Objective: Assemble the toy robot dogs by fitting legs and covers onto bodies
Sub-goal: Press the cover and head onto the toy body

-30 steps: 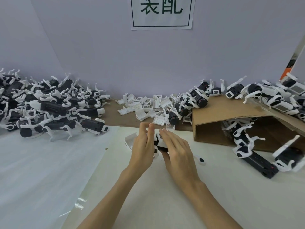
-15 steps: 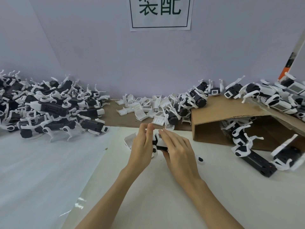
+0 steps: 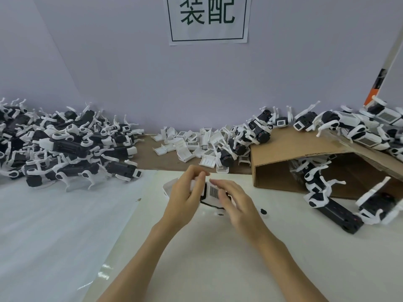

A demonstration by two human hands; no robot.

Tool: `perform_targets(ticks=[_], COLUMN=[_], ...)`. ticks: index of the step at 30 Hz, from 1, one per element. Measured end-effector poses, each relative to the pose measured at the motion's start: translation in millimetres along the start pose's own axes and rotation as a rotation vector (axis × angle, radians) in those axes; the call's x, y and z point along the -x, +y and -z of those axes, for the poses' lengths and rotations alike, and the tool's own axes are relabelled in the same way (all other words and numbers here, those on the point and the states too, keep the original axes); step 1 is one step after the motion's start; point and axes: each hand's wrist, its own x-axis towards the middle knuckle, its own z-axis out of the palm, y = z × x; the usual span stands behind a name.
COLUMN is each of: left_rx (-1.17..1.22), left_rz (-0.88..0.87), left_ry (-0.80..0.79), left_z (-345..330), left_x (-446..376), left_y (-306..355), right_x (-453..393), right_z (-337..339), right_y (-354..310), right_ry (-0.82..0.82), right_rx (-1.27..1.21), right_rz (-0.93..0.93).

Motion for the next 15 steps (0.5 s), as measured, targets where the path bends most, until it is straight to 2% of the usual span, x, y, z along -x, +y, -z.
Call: perform_targets(ticks=[3,5,8,10,12,15], left_rx=[-0.047,-0.108,-0.18,-0.2,-0.161,-0.095], left_rz=[-0.168,-0.233,-0.223,-0.136,-0.04,-0.014], left_ry=[-0.077,-0.058,-0.027,-0.145,-0.258,-0.26], left_z=[2.5,0.7,6.6,15.7,21.4,24.7], left_x=[1.9,-0.3,-5.8,-6.5,-6.6,-10.1], left_y=[1.3,1.6,-4.4,-8.0,-8.5,-8.9], right_x=[-2.9,-3.8,-2.0,-3.3,-2.5,-0.7], right_z=[11.4,13.6,9.8,8.6,8.9,11.4], right_y=[4.7,7.6,9.6,9.7,8.7,4.7], right_ry=[-0.193,-0.255,-0.089,0.03,0.064,0.097], right_rx=[-0.029,-0.123,-0.047,0.083,0.196,0.272], right_rz=[-0.109,-0.184,-0.179,-0.128,-0.08,0.012])
